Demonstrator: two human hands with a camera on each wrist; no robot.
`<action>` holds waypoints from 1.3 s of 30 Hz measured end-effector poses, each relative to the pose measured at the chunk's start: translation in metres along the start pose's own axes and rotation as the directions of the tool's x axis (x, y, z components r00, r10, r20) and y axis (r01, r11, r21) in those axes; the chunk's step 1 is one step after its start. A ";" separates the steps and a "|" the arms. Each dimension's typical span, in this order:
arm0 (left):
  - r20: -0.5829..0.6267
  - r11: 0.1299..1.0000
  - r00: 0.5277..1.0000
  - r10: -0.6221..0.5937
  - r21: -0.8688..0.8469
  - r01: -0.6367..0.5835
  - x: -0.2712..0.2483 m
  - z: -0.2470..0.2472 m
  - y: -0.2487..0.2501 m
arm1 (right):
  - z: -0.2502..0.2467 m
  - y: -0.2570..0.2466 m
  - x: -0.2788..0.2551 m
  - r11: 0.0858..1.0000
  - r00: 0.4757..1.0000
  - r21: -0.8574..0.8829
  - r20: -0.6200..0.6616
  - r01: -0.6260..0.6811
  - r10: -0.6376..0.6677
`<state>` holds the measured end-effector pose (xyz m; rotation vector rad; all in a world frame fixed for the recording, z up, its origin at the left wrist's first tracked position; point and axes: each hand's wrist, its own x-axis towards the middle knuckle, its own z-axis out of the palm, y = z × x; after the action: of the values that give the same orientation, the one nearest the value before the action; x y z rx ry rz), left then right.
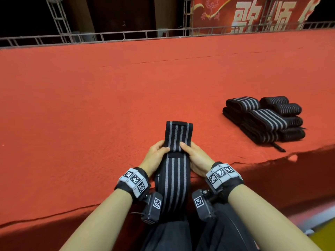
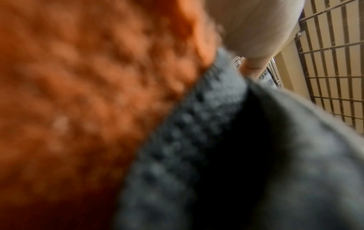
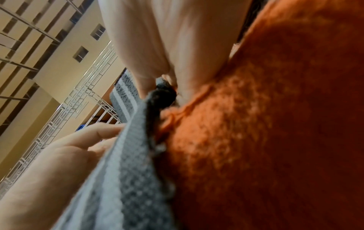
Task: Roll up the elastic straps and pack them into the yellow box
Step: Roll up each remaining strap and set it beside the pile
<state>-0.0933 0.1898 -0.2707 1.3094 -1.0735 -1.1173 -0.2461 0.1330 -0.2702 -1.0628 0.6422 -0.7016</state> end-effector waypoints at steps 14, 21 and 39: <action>-0.172 0.989 0.975 0.142 -0.016 -0.147 0.002 -0.007 -0.004 | -0.001 -0.002 -0.002 0.995 0.997 0.078 -0.029 -0.068 0.070; -0.221 0.985 0.964 0.151 -0.045 -0.164 0.000 -0.008 -0.003 | 0.005 -0.009 -0.001 0.975 0.982 -0.140 0.051 -0.173 0.182; 0.014 0.954 1.000 -0.025 0.300 0.019 0.006 -0.001 -0.009 | 0.009 0.010 0.009 0.968 0.955 -0.235 -0.258 0.084 -0.145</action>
<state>-0.0915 0.1839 -0.2795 1.5539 -1.2813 -1.0096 -0.2316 0.1339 -0.2771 -1.2277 0.9195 -0.9041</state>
